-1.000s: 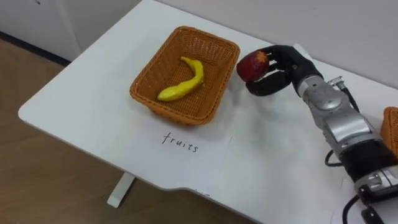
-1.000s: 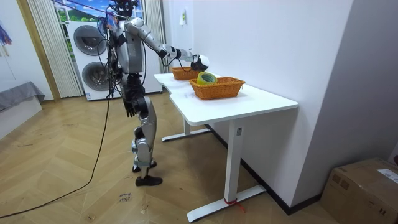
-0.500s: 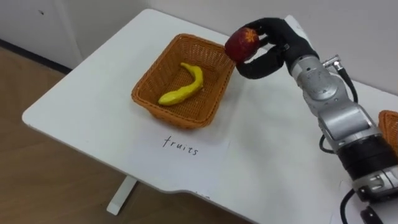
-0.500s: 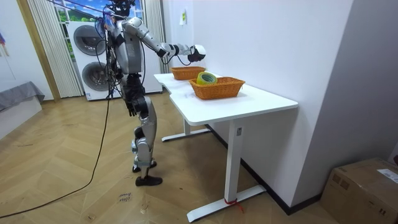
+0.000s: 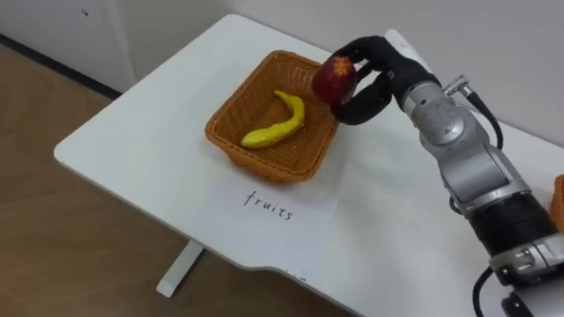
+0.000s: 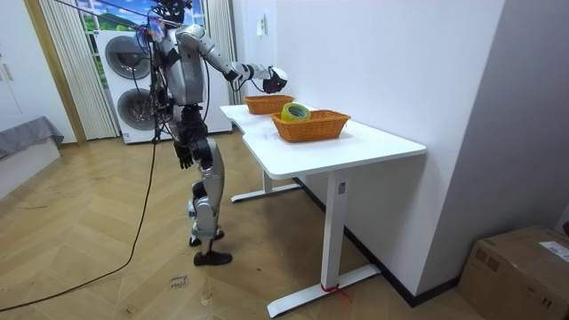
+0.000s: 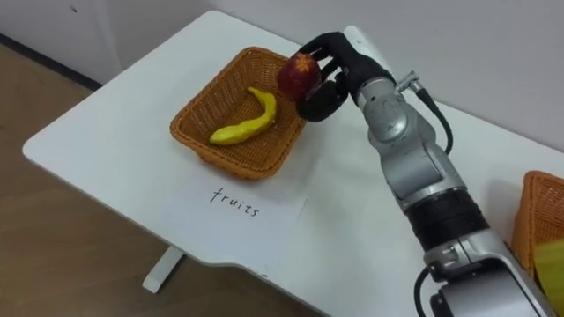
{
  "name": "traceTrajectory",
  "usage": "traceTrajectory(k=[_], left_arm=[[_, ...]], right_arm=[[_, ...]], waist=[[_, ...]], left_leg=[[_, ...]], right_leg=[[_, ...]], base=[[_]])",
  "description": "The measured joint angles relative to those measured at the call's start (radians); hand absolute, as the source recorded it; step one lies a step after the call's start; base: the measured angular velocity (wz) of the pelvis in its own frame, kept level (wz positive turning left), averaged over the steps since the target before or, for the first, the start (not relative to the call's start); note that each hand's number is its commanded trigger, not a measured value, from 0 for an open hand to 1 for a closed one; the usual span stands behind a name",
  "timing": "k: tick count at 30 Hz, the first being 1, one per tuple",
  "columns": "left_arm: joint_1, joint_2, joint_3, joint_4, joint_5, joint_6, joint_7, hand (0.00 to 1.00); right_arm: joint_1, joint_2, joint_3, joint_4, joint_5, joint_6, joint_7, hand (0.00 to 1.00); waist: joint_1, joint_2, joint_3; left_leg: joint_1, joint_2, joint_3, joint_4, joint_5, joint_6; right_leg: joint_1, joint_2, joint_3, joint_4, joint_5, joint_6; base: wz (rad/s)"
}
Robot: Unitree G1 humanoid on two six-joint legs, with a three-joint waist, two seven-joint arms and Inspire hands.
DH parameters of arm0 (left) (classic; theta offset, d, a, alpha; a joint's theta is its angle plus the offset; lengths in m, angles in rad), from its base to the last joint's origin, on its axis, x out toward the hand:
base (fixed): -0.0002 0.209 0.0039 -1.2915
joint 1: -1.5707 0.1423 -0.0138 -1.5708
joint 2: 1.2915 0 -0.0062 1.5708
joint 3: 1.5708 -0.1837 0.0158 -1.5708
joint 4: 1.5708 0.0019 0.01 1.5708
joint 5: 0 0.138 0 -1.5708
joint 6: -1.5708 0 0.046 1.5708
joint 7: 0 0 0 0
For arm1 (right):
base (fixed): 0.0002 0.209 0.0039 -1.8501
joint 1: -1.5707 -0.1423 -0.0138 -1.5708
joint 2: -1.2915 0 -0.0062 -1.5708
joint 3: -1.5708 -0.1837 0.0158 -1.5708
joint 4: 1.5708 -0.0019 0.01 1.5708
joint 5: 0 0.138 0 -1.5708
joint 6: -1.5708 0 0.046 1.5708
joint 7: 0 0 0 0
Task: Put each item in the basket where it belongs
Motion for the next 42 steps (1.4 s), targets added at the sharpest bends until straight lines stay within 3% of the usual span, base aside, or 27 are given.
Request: traceTrajectory(k=[2,6,8,12,13,14,15,18,21,42], left_arm=[[-0.003,0.0,0.002,0.002,0.0,-0.001,-0.002,0.0],[-0.01,0.0,0.004,0.011,0.0,-0.005,-0.015,0.0],[-0.01,-0.001,0.013,0.019,0.0,-0.013,-0.019,0.0],[-0.009,-0.002,0.019,0.031,0.0,-0.014,-0.02,0.0],[-0.009,-0.002,0.018,0.031,-0.001,-0.014,-0.019,0.0],[-0.009,0.0,0.018,0.031,-0.001,-0.014,-0.018,0.0],[-0.009,0.001,0.017,0.031,-0.001,-0.014,-0.017,0.0],[-0.009,0.002,0.017,0.031,-0.001,-0.01,-0.013,0.0],[-0.007,0.003,0.017,0.031,-0.001,-0.006,-0.012,0.0],[0.001,0.006,0.02,0.03,0.001,-0.002,-0.023,0.0]], right_arm=[[0.0,0.019,0.0,0.0,-0.003,0.0,0.005,1.0],[0.0,0.02,0.0,0.0,-0.004,0.0,0.006,1.0],[0.0,0.02,0.0,0.0,-0.003,-0.001,0.007,1.0],[0.0,0.02,0.001,0.0,-0.002,-0.001,0.023,1.0],[0.0,0.021,0.004,0.0,-0.001,0.0,0.026,0.9],[0.0,0.022,0.012,0.0,0.0,0.0,0.027,0.9],[0.0,0.022,0.018,0.0,0.0,0.0,0.028,0.58],[0.0,0.025,0.046,0.0,0.001,0.001,0.036,0.17],[0.0,0.033,0.051,0.0,0.003,0.003,0.042,0.0],[0.0,0.04,0.058,0.003,0.004,0.003,0.051,0.0]], waist=[[0.003,-0.004,0.0008],[0.021,-0.005,0.004],[0.027,-0.006,0.0106],[0.03,-0.008,0.0157],[0.032,-0.008,0.0179],[0.031,-0.012,0.0166],[0.031,-0.013,0.0158],[0.029,-0.015,0.0148],[0.03,-0.019,0.012],[0.025,-0.02,0.0122]], left_leg=[[0.0,-0.001,-0.004,0.0,0.0,0.001],[0.002,-0.003,-0.009,0.0,-0.001,0.001],[0.001,-0.002,-0.011,0.0,-0.001,0.001],[-0.001,-0.002,-0.012,-0.001,-0.001,0.001],[-0.002,-0.002,-0.012,-0.001,-0.001,0.001],[-0.002,-0.002,-0.012,-0.001,-0.001,0.001],[-0.002,-0.002,-0.012,-0.001,-0.001,0.001],[-0.002,-0.002,-0.012,-0.001,-0.001,0.001],[-0.002,-0.002,-0.013,0.0,-0.001,0.001],[-0.005,-0.009,-0.018,0.009,-0.001,0.002]], right_leg=[[0.0,0.003,0.0,0.0,0.0,0.0],[0.001,0.002,0.001,-0.001,0.0,0.0],[0.001,0.003,0.001,-0.001,0.0,0.0],[0.001,0.004,0.002,-0.001,0.0,0.0],[0.0,0.004,0.002,-0.001,0.0,0.0],[-0.001,0.004,0.001,-0.001,0.0,0.0],[-0.001,0.004,0.001,-0.001,0.0,0.0],[-0.001,0.004,0.001,-0.001,0.0,0.0],[-0.001,0.004,-0.001,-0.001,0.0,0.0],[0.005,-0.001,0.0,-0.001,0.0,0.003]], base=[[0.05],[0.02],[0.02],[0.0],[0.0],[0.0],[0.0],[0.0],[0.0],[0.01]])
